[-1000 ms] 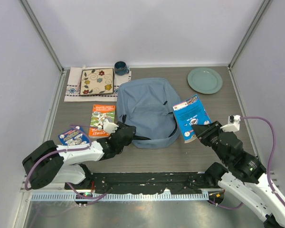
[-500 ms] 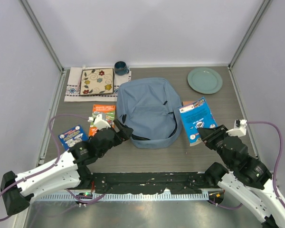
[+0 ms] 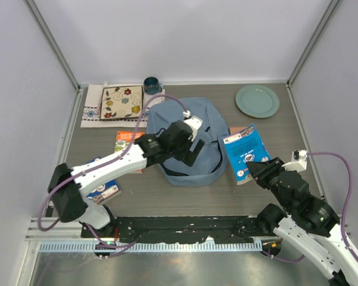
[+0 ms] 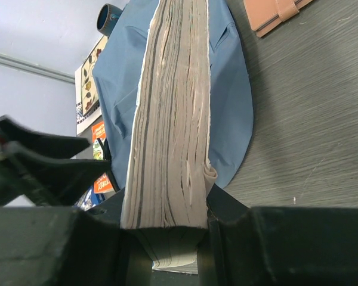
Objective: Pack the student bag
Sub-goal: Place the book in the student bag.
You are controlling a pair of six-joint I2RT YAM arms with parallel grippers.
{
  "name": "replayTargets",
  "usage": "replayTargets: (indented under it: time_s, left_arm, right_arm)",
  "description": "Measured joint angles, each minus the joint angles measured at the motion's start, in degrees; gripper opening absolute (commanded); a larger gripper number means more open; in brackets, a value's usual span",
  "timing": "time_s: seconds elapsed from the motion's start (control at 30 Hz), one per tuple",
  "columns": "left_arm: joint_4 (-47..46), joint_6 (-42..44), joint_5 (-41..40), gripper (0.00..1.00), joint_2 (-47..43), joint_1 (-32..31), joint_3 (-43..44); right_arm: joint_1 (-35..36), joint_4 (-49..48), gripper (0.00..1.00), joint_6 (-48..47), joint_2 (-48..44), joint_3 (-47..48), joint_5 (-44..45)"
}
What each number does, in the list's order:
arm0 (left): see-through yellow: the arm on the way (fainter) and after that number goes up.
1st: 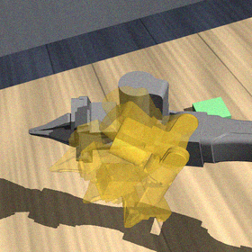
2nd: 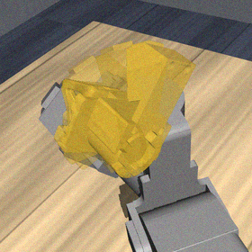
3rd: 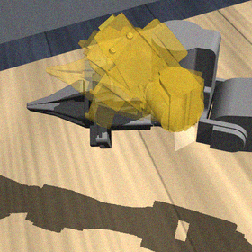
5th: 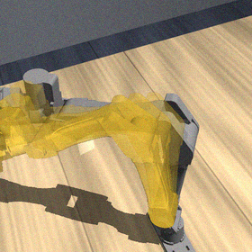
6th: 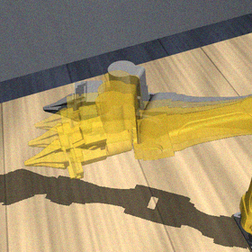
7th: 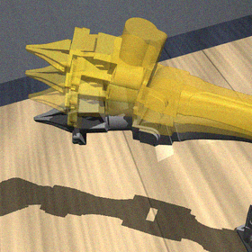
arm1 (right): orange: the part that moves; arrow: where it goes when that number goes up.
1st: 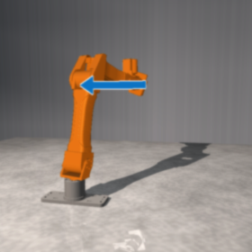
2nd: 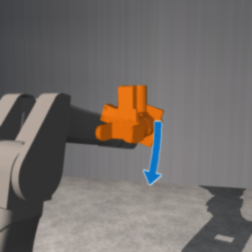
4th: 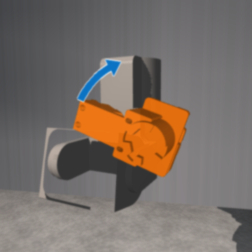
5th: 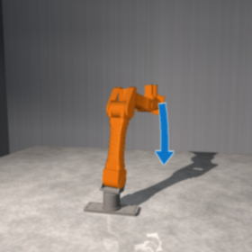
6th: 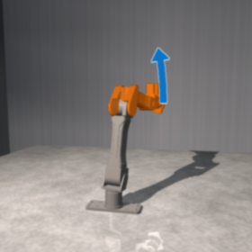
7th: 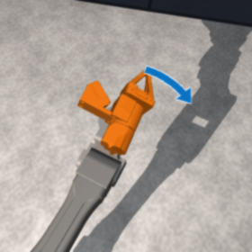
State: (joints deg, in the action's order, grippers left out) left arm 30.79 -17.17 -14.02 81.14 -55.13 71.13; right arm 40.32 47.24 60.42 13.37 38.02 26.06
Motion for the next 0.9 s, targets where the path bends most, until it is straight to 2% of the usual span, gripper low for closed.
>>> replayTargets:
  time_s: [0.1,0.27,0.53,0.8,0.9]
  left_arm:
    - [3.43,4.59,3.48,0.89,7.85,0.0,3.23]
    - [5.99,7.61,11.26,0.88,13.51,0.0,4.39]
    - [4.52,8.7,18.6,0.89,10.05,-0.92,-0.55]
    - [3.65,9.11,18.34,0.89,8.28,-1.86,-5.2]
    - [3.19,9.18,16.81,0.86,8.28,-2.58,-6.29]
  right_arm:
    - [0.0,0.15,0.01,0.17,-0.37,0.0,-0.02]
    - [0.0,1.6,0.01,0.42,-2.12,0.02,0.68]
    - [0.0,3.48,0.01,0.81,-2.64,0.04,1.73]
    - [0.0,3.67,0.01,1.49,-2.64,0.02,1.79]
    - [0.0,3.67,0.01,1.77,-2.64,0.02,1.81]
